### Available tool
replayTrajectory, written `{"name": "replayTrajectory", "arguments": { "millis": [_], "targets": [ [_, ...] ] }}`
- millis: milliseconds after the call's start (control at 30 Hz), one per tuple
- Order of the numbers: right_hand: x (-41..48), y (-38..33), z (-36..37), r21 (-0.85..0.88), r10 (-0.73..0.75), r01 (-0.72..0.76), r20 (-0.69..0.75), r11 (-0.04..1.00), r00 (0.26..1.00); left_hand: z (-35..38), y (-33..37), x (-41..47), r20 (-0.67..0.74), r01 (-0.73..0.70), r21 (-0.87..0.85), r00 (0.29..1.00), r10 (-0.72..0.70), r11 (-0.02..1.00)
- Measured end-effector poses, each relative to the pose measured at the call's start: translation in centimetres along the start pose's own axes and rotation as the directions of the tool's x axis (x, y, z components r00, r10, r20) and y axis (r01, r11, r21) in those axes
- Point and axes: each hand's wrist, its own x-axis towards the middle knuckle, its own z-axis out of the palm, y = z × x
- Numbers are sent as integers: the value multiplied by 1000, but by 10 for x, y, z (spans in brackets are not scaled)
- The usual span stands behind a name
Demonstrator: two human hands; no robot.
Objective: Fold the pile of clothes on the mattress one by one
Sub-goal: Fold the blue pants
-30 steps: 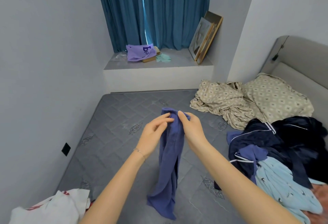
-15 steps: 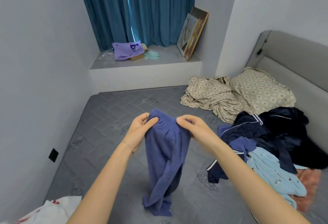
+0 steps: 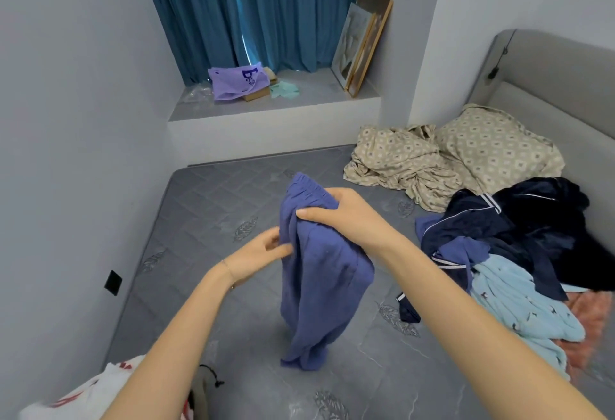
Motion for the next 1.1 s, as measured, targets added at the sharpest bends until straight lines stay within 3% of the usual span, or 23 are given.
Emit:
{"name": "replayTrajectory", "arguments": {
  "millis": [133, 300, 433, 567, 767, 933, 1100],
  "targets": [
    [0, -4, -12, 163, 13, -10, -15, 987, 1000, 20, -40, 8, 97, 159, 56, 982, -164, 986],
    [-6, 15, -45, 210, 100, -48, -241, 976, 965, 0, -68, 24, -96, 203, -25, 974, -204, 979],
    [-21, 66, -71, 171, 196, -140, -380, 975, 904, -19, -76, 34, -245, 203, 5, 950, -195, 979],
    [-37, 138, -78, 221, 371, -304, -405, 927, 836, -9, -92, 54, -156, 308, 105, 944, -291, 945],
    [-56, 243, -111, 270, 554, -484, -443, 832, 705, 58, -145, 112, -86, 448, 216, 894, -440, 868],
    [-80, 324, -157, 84, 555, -609, -523, 789, 647, 144, -200, 175, -143, 471, 240, 882, -449, 849],
    [-90, 408, -218, 68, 583, -699, -612, 712, 535, 228, -246, 256, -121, 435, 279, 900, -419, 856]
  ]
}}
